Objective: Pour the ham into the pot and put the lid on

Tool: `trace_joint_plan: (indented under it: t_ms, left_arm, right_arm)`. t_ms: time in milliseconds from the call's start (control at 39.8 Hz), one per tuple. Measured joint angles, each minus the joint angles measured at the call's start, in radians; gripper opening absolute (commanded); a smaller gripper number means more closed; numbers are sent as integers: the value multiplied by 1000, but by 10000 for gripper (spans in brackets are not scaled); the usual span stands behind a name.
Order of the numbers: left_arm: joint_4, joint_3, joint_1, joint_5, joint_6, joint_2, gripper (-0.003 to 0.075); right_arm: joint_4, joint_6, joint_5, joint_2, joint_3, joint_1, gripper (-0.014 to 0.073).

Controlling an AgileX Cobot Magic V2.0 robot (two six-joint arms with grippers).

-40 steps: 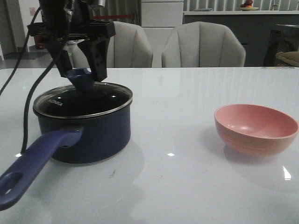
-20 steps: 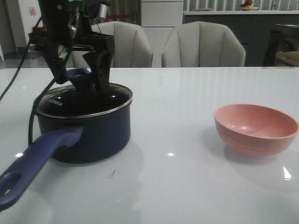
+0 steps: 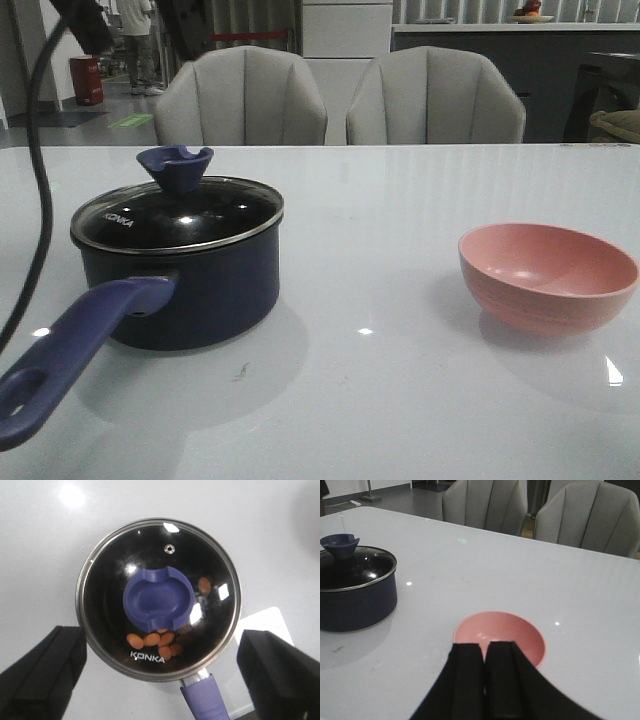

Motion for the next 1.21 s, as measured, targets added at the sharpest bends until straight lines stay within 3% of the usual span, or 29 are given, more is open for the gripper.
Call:
trace_joint_plan:
  t_ms: [201, 552, 879, 1205]
  left_arm:
    - [0, 170, 15, -58, 0, -220, 625]
    - [6, 604, 25, -283, 0, -664, 625]
    - [6, 1040, 25, -513, 0, -1157, 625]
    - [33, 1351, 25, -651, 0, -1645, 619]
  right_arm:
    - [0, 0, 0, 0, 0, 0, 145]
    - [0, 0, 0, 0, 0, 0, 145]
    - [0, 0, 0, 0, 0, 0, 145]
    - [0, 0, 0, 0, 0, 0, 145]
